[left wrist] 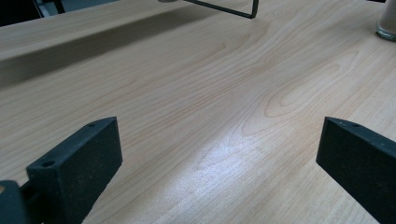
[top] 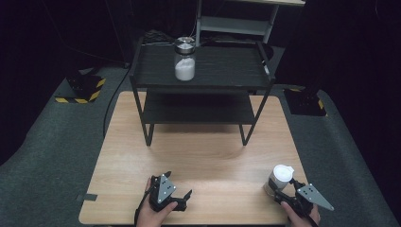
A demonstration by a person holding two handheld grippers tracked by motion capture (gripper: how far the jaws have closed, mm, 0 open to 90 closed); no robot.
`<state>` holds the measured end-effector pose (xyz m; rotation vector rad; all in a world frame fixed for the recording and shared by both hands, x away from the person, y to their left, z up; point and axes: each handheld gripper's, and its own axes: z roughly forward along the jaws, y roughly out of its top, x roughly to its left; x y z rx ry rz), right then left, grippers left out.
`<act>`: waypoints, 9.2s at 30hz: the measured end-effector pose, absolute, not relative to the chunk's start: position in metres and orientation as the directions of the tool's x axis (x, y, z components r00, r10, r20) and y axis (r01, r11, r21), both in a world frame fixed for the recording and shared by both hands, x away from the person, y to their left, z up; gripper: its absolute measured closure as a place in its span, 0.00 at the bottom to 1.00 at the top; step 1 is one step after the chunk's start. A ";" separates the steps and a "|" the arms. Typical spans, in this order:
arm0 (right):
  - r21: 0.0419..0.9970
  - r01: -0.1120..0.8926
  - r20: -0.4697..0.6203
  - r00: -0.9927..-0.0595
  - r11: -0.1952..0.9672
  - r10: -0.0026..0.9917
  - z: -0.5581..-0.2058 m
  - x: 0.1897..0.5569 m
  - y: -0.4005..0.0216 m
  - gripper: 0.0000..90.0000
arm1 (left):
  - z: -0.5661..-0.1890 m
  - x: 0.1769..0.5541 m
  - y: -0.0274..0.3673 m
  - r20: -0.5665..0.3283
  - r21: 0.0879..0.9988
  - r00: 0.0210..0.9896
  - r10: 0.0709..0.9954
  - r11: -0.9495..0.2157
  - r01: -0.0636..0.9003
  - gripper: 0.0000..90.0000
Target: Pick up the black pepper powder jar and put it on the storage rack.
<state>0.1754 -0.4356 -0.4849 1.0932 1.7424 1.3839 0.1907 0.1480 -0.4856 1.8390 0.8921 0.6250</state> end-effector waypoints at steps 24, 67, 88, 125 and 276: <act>0.983 0.168 0.023 -0.527 0.078 0.849 -0.469 0.186 -0.403 0.33 | -0.488 0.188 0.158 0.009 0.921 0.593 0.805 -0.238 0.309 0.01; 0.994 0.082 -0.009 -0.572 0.068 0.820 -0.369 0.225 -0.338 0.33 | -0.487 0.187 0.156 0.027 0.918 0.608 0.793 -0.260 0.299 0.01; 0.999 0.027 -0.014 -0.558 0.035 0.830 -0.308 0.251 -0.328 0.33 | -0.488 0.188 0.156 0.021 0.919 0.615 0.788 -0.257 0.298 0.01; 1.000 -0.016 -0.009 -0.474 0.002 0.880 -0.207 0.316 -0.280 0.33 | -0.488 0.187 0.159 -0.002 0.922 0.628 0.778 -0.242 0.302 0.01; 0.998 0.012 -0.042 -0.625 0.063 0.779 -0.411 0.227 -0.366 0.00 | -0.492 0.188 0.162 -0.006 0.932 0.652 0.758 -0.232 0.279 0.00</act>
